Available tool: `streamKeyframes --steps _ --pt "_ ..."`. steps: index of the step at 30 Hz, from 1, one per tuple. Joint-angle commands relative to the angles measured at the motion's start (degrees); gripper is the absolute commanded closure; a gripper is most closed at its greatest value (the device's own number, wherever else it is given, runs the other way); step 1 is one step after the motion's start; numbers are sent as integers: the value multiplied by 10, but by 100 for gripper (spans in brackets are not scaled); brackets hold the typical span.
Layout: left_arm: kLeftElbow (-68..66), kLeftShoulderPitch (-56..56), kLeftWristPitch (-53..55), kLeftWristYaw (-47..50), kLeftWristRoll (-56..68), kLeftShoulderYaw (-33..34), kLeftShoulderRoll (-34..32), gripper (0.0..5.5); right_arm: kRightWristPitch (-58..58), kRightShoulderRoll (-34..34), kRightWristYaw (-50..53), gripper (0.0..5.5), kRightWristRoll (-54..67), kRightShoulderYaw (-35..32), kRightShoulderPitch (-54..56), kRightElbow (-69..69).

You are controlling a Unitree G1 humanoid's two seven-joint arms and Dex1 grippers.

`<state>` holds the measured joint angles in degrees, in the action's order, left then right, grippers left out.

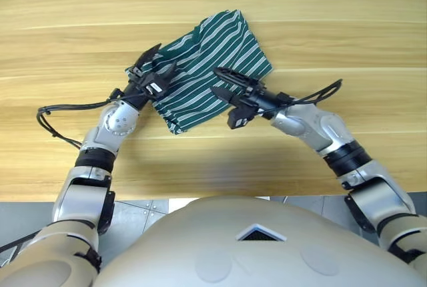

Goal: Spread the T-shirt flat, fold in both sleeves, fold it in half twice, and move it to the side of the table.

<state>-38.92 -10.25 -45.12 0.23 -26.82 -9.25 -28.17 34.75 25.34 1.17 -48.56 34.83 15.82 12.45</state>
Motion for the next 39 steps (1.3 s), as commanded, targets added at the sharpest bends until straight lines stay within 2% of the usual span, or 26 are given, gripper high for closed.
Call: streamKeyframes --steps 1,7,14,22,26,31,35,39 --pt "24 28 46 43 6 34 -12 281 12 -27 -6 268 -25 34 33 60" --pt "12 27 82 62 12 37 -1 281 4 -58 27 268 -50 58 74 186" --pt "-21 21 131 85 14 46 -8 281 8 -58 47 268 -51 67 83 222" --pt "-65 22 192 102 23 47 -11 281 5 -23 50 268 -49 54 76 184" --pt "-55 30 170 96 40 48 -4 281 5 -4 52 268 -43 43 74 152" --pt "-17 22 161 135 96 107 -4 281 17 -41 79 268 29 -13 67 62" --pt "-13 6 149 181 123 150 9 281 0 -64 48 268 -2 17 76 77" --pt "-16 -7 140 196 120 153 19 281 -4 -59 17 268 -48 62 76 113"
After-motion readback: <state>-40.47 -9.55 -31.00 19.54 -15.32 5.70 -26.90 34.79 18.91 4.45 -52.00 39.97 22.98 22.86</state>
